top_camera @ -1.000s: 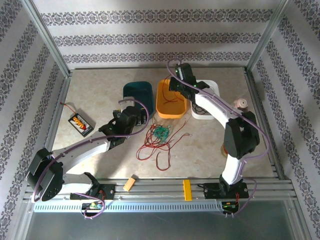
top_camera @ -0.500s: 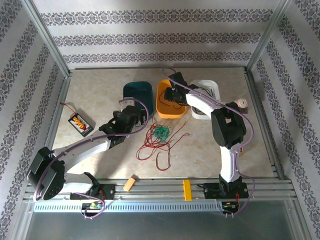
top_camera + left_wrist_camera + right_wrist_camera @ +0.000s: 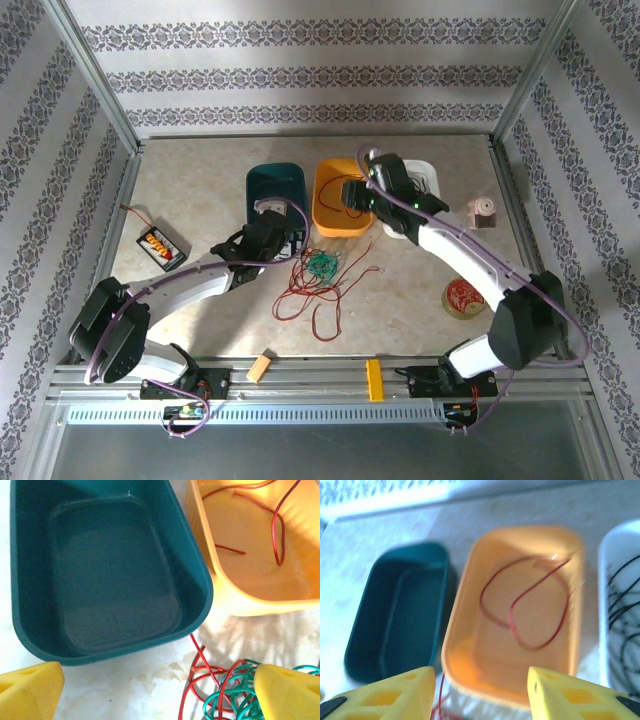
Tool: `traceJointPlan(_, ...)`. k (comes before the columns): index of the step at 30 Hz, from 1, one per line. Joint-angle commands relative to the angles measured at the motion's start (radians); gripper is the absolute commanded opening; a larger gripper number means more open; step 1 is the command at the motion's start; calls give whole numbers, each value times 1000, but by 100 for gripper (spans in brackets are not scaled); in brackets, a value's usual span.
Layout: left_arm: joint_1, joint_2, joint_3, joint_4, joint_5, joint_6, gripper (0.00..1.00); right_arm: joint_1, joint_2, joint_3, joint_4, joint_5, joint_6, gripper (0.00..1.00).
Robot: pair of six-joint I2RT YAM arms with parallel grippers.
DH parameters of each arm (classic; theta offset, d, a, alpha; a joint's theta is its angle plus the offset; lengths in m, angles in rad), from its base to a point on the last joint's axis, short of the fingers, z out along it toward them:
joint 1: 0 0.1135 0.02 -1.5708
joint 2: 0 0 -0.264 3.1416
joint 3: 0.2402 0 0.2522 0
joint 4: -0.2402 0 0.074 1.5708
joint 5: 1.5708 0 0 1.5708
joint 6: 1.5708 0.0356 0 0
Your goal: Untangle the cables
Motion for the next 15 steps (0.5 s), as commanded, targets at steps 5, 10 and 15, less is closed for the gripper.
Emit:
traceJointPlan(5,149,-12,3,-114,-3,-275,97,238,71,-154,-56,-282,-166,47)
traceJointPlan(10,156,5,30,-178,-25,-294,97,306,200,-65,-102,-275,-237,46)
traceJointPlan(15,156,-9,4,-171,-21,-301,97,308,292,0,-96,-325,-250,44)
